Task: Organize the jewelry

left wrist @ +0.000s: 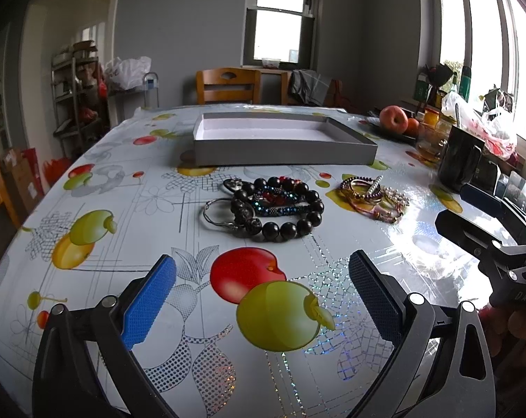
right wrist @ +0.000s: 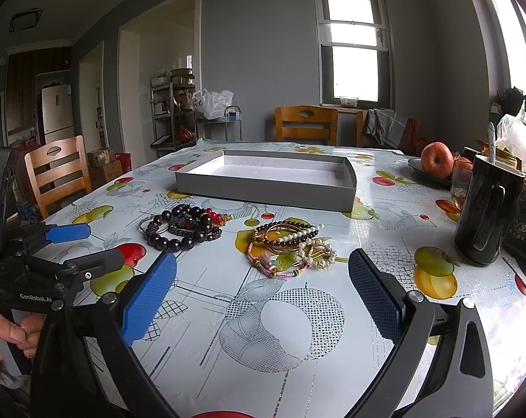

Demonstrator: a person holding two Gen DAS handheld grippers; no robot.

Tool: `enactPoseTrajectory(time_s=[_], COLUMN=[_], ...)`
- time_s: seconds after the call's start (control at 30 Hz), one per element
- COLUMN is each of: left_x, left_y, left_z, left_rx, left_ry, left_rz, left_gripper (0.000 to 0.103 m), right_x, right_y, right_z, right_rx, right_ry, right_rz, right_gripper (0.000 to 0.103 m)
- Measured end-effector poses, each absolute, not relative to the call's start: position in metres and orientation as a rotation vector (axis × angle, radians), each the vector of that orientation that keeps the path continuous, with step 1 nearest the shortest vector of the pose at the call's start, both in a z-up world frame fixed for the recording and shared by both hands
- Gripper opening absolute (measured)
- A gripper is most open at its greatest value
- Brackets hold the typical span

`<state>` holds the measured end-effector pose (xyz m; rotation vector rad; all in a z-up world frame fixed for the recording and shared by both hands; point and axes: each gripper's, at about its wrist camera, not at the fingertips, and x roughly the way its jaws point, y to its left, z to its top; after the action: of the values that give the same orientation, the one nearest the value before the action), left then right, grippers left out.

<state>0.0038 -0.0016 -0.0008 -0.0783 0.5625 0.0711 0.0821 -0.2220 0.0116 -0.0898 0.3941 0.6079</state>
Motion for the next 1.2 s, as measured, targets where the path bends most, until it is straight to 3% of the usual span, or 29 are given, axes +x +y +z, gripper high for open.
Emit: enactPoseTrajectory(time_s=[1.2], left_x=[0.01], left_y=[-0.002], left_z=[0.03], left_rx=[-0.036], left_ry=[0.563], left_rz=[0.07], left_gripper=[0.099], right_x=[0.084], right_y=[-0.224], right_z=[0.03], right_rx=[-0.082], right_ry=[0.411], right_rz=[0.623], right_gripper=[0.097])
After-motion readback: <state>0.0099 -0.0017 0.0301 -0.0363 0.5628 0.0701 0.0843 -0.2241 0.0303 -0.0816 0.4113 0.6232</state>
